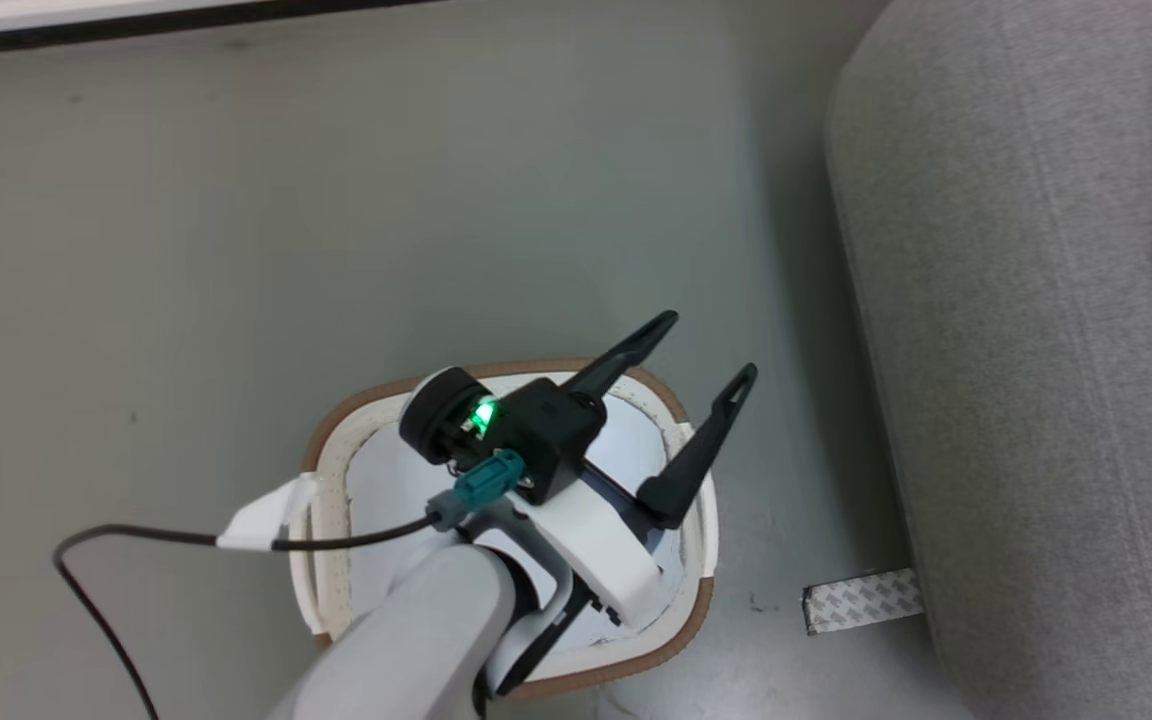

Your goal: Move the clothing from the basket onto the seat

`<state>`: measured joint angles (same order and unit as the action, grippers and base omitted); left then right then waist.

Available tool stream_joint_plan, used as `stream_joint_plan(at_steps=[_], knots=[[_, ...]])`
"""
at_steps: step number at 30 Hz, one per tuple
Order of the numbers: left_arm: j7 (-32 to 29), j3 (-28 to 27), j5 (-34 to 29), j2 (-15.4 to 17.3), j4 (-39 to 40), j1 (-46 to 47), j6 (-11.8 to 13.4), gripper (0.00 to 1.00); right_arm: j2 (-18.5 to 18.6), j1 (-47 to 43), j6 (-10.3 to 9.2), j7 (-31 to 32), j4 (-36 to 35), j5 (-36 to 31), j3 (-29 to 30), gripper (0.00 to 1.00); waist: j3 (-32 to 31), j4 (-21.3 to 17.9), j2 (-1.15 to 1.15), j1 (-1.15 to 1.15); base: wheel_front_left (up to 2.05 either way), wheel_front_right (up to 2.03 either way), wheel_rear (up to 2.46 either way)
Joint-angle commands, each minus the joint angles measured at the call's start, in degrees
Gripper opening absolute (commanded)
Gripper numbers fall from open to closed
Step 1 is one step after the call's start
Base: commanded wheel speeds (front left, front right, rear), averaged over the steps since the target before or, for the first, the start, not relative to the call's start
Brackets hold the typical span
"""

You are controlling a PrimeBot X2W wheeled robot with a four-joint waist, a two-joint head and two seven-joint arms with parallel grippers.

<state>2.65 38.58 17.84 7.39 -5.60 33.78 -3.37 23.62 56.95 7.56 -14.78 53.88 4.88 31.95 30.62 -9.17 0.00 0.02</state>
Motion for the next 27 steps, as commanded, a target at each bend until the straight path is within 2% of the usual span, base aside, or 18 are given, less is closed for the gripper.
stream_joint_plan(at_steps=[1, 2, 3, 4, 5, 10, 18, 27], knots=[[0.62, -0.34, 0.13, 0.39, -0.26, 0.54, 0.19, 1.00, -0.17, -0.90, -0.15, -0.40, 0.48, -0.94, 0.71, 0.06, 0.41, 0.53, 0.00, -0.02, 0.00, 0.00, 0.00], [0.65, -0.52, 0.26, 0.56, -0.42, 0.44, 0.36, 1.00, -0.83, -1.27, -0.15, -0.42, 0.79, -1.67, 1.48, 0.23, 0.26, 0.49, 0.00, -0.02, 0.00, 0.00, 0.00], [0.75, -0.73, 0.39, 0.73, -0.50, 0.34, 0.49, 1.00, -1.48, -1.74, -0.15, -0.43, 0.60, -2.39, 2.08, 0.47, 0.04, 0.40, 0.00, -0.02, 0.00, 0.00, 0.00], [0.90, -1.00, 0.51, 1.00, -0.62, 0.19, 0.71, 1.00, -2.31, -2.33, -0.15, -0.40, 0.05, -3.14, 2.55, 0.84, -0.28, 0.26, 0.00, -0.02, 0.00, 0.00, 0.00], [1.10, -1.35, 0.66, 1.35, -0.75, -0.04, 0.86, 1.00, -3.19, -2.81, -0.15, -0.36, -0.49, -3.76, 2.94, 1.00, -0.68, 0.06, 0.00, -0.02, 0.00, 0.00, 0.00], [3.16, -4.05, 2.11, 2.44, -0.89, -1.98, 2.54, 1.00, -7.75, -6.86, -0.15, -0.35, -4.35, -4.41, 0.11, 1.00, -3.72, -1.17, 0.00, -0.02, 0.00, 0.00, 0.00], [7.84, -9.36, 4.48, 5.25, -2.25, -7.89, 6.40, 1.00, -14.50, -18.73, -0.15, -0.35, -18.27, 0.19, -7.07, 1.00, -11.88, -2.28, 0.00, -0.02, 0.00, 0.00, 0.00], [11.96, -16.39, 8.13, 7.49, -6.17, -19.10, 10.17, 1.00, -18.20, -36.10, -0.15, -0.35, -32.07, -0.15, -17.40, 1.00, -23.09, -1.51, 0.00, -0.02, 0.00, 0.00, 0.00]])
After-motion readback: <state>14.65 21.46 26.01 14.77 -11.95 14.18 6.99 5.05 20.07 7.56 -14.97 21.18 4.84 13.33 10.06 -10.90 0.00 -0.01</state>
